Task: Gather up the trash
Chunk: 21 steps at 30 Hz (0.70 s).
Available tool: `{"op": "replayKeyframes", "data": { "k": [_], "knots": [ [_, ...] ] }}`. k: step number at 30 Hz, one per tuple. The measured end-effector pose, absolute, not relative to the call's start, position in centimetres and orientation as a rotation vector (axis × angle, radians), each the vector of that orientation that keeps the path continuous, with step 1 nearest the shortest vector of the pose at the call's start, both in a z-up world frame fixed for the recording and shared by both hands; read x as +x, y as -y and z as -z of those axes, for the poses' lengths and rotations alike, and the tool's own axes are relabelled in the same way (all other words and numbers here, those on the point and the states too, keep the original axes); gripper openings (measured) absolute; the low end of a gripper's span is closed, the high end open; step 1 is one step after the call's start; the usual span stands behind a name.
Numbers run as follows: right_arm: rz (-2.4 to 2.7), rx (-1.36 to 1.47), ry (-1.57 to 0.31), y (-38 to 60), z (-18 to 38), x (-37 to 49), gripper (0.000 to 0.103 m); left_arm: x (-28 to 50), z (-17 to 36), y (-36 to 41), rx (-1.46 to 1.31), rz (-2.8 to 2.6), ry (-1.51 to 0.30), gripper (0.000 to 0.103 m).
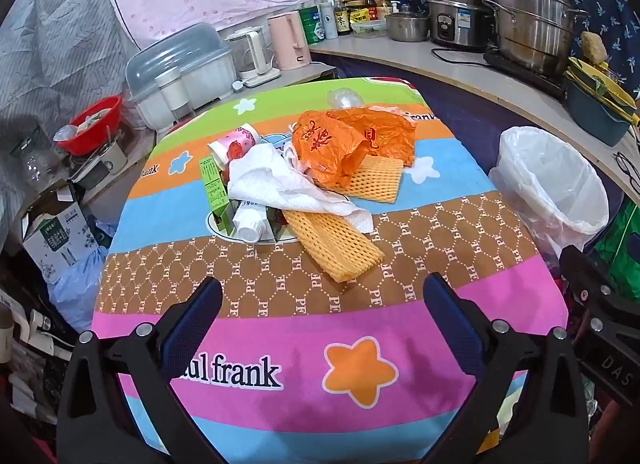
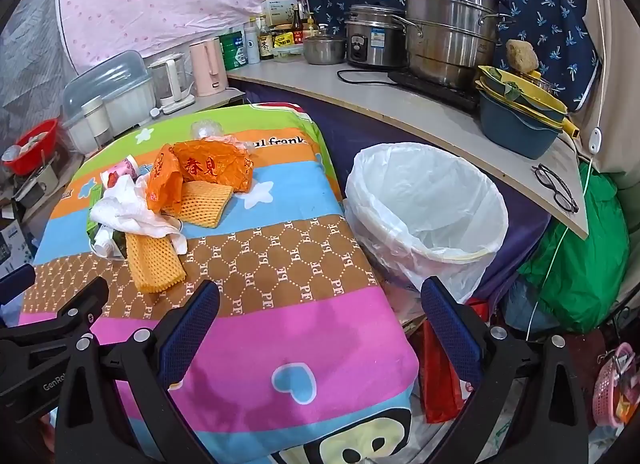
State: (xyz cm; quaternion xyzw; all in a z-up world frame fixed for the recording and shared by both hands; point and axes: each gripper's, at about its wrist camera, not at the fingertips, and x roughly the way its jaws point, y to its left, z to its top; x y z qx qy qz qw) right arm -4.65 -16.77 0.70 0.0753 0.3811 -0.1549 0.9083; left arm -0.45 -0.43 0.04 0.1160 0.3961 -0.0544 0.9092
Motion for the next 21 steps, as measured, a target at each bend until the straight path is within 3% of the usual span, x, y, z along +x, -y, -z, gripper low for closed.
{"op": "replayKeyframes", "data": {
  "k": [21],
  "knots": [
    [0.316,0.157,-0.778,17.13,-0.85,-4.75,0.097,-0.47,-0.55,0.74,0.264,0.106,-0.803,0.096]
  ]
}}
